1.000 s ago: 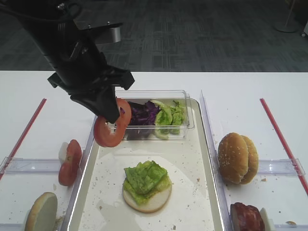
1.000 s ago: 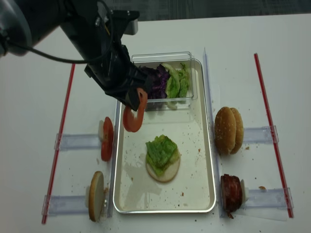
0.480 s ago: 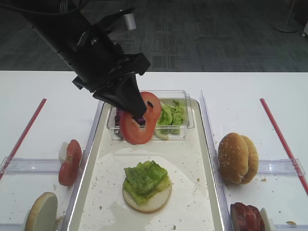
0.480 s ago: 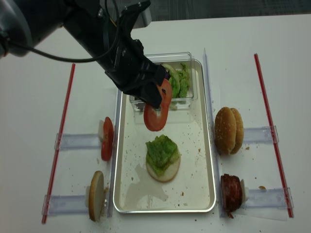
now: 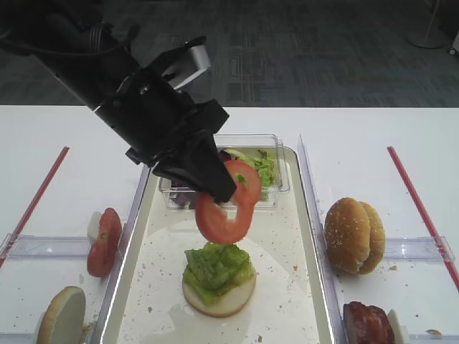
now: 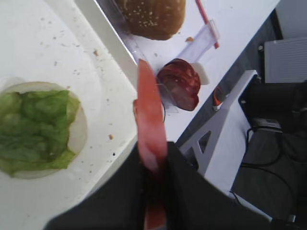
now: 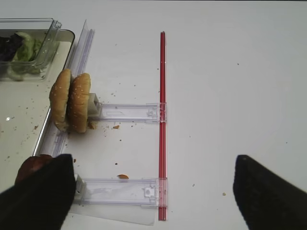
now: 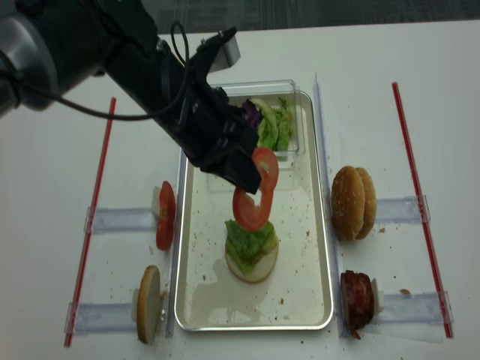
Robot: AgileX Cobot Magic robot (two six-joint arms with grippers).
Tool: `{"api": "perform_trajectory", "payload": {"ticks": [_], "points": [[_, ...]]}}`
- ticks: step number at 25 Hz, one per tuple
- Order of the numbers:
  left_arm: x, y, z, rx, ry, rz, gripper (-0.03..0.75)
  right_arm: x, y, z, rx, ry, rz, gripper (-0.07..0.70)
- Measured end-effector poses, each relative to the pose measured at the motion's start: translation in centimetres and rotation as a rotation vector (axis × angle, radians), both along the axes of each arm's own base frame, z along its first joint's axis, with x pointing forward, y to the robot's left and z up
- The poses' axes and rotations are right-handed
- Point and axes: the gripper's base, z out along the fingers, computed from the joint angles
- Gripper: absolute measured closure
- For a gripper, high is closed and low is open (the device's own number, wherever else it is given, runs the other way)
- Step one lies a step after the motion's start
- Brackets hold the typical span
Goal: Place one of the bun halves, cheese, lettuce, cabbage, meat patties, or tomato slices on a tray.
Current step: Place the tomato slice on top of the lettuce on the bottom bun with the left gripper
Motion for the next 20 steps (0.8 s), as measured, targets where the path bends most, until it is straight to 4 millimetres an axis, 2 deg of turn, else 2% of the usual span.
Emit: {"api": "perform_trajectory", "payload": {"ticks": [6, 14, 20], "points": [[-0.8, -0.1, -1.3, -0.045, 0.028, -0.032, 0.679, 0.0, 0.0, 0.0, 0.0, 0.0, 0.0, -0.046], [-0.8, -0.2, -1.4, -0.07, 0.003, -0.064, 0.679, 0.0, 0.0, 0.0, 0.0, 0.0, 0.0, -0.046], [0.3, -0.9, -4.1, -0.073, 0.092, -0.04, 0.68, 0.0, 0.0, 0.0, 0.0, 0.0, 0.0, -0.046]]}}
